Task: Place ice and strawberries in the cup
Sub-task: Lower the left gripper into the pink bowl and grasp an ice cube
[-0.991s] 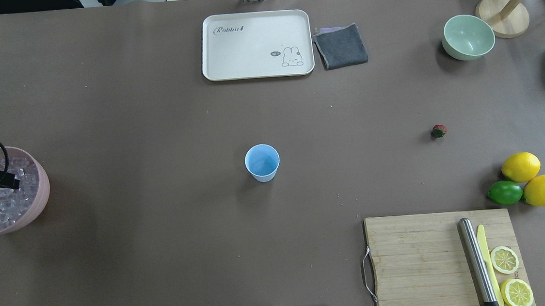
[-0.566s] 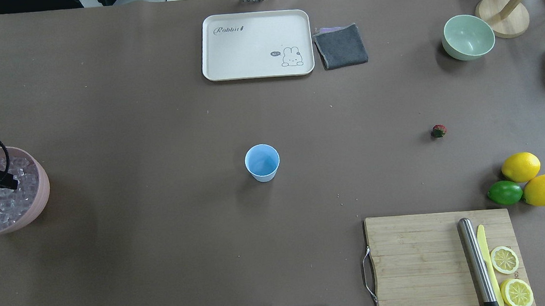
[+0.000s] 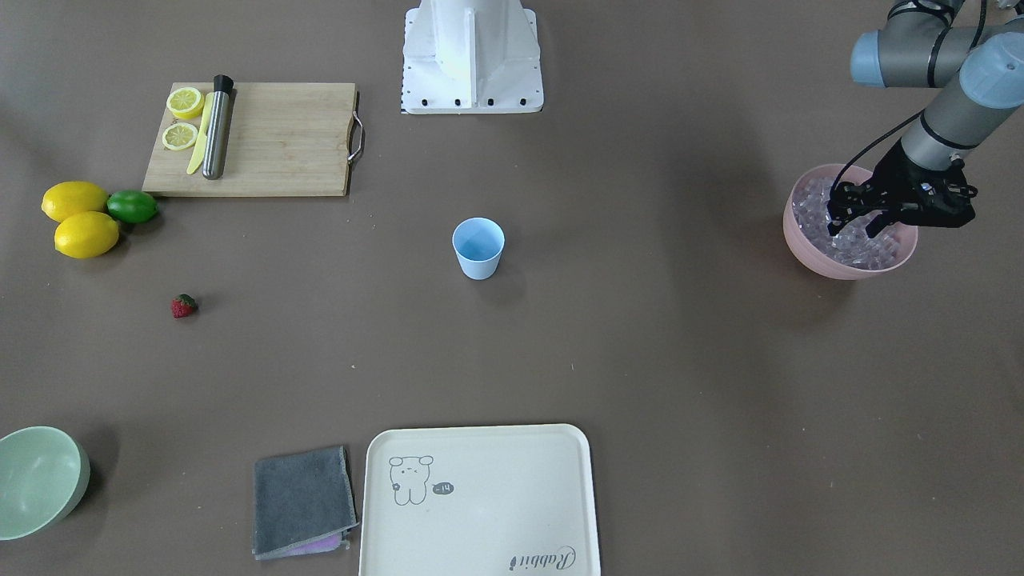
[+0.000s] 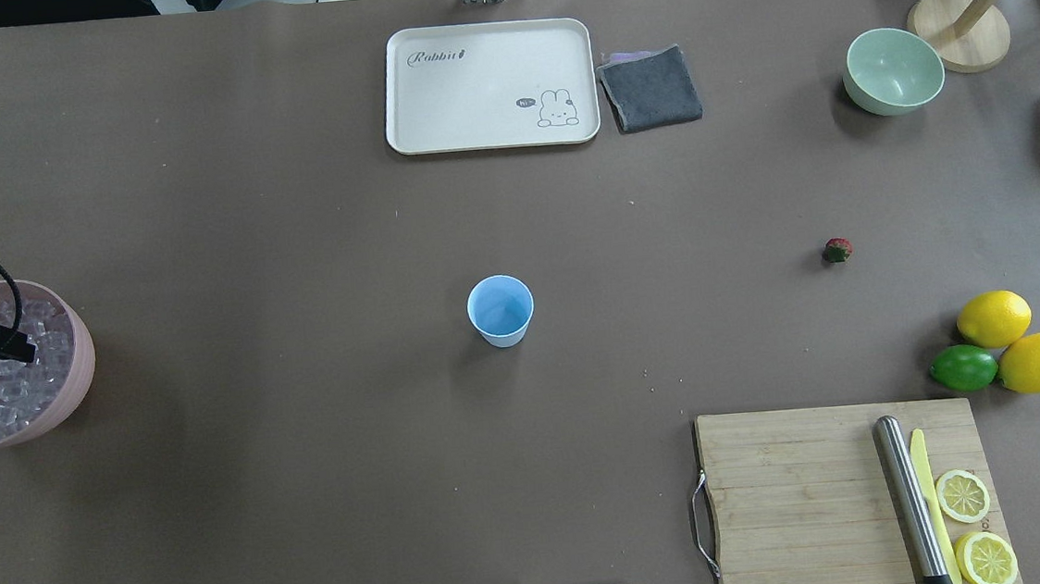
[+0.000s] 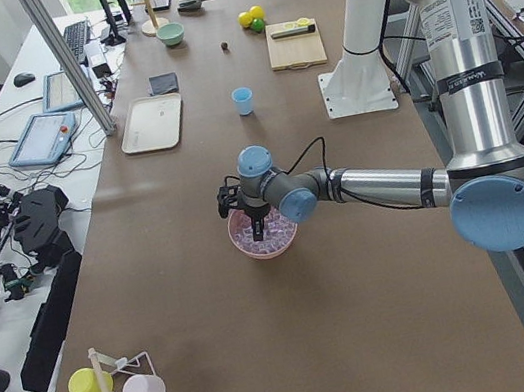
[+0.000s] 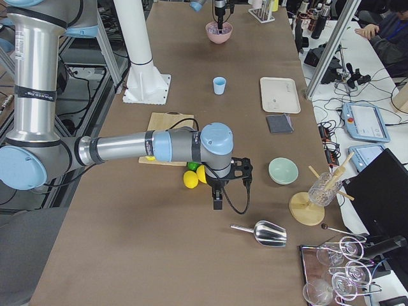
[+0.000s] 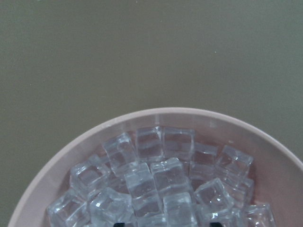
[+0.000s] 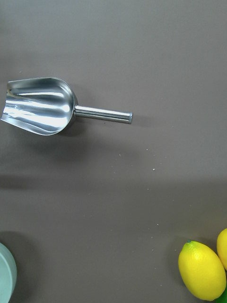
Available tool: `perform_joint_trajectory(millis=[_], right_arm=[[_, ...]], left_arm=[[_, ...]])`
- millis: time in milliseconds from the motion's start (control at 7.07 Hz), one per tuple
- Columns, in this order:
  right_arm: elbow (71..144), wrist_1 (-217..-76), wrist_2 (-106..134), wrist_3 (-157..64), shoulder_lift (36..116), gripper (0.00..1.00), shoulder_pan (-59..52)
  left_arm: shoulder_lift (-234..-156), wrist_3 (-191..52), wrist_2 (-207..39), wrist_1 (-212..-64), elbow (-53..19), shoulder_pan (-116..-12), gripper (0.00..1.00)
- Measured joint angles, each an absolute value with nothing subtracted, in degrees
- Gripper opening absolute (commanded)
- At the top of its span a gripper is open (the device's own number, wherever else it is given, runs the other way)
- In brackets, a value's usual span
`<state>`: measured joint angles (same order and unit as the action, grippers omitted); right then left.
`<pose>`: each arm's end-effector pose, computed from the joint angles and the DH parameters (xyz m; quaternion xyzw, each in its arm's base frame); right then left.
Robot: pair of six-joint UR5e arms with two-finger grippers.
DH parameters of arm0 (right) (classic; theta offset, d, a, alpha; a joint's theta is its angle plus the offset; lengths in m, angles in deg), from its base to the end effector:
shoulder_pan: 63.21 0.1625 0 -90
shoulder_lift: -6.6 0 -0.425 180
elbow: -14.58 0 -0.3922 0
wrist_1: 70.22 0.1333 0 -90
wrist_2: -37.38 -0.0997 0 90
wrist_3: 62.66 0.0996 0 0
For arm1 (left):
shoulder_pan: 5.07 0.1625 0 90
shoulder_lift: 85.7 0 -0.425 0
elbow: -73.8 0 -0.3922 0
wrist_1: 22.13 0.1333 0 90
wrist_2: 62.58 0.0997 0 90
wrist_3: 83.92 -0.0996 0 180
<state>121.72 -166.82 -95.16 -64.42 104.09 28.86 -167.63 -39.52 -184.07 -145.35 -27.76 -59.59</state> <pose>0.0816 -0.4320 0.5861 0.0369 -0.3616 -0.0071 0.9316 0.2023 -0.4238 0.5679 0.0670 0.3920 0.0142 0.9174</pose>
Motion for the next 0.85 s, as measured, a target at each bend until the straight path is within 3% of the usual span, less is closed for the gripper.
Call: perform_joint_trajectory(millis=[849], right_arm=[[121.5,-166.8,-95.2,-64.4,104.3,1.0,28.9]], left_arm=[[-168.5,-39.7,-184.0,-145.3,-27.5,-59.2,0.58]])
